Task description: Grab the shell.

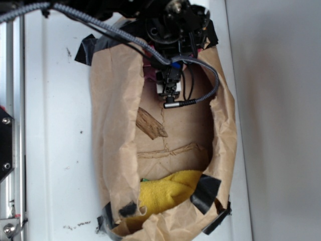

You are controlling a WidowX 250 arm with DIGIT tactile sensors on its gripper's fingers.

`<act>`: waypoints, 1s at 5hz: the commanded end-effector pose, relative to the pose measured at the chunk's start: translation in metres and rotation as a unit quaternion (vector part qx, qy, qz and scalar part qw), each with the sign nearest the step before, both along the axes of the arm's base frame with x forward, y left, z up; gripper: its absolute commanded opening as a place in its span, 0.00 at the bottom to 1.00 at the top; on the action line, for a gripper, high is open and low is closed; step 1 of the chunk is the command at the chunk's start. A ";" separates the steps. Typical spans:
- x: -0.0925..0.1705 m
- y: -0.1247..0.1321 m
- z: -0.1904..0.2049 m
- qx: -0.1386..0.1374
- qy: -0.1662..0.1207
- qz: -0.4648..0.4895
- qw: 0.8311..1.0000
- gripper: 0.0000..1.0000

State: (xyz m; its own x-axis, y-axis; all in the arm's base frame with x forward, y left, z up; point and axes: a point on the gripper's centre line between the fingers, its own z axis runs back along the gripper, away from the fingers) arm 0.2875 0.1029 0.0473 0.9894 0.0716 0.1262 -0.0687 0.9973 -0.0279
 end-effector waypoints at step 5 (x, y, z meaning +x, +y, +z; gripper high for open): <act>-0.024 -0.002 0.067 -0.045 -0.026 -0.015 0.999 1.00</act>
State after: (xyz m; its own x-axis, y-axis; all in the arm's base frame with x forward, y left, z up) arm 0.2592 0.0884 0.0941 0.9933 0.0406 0.1084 -0.0245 0.9890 -0.1459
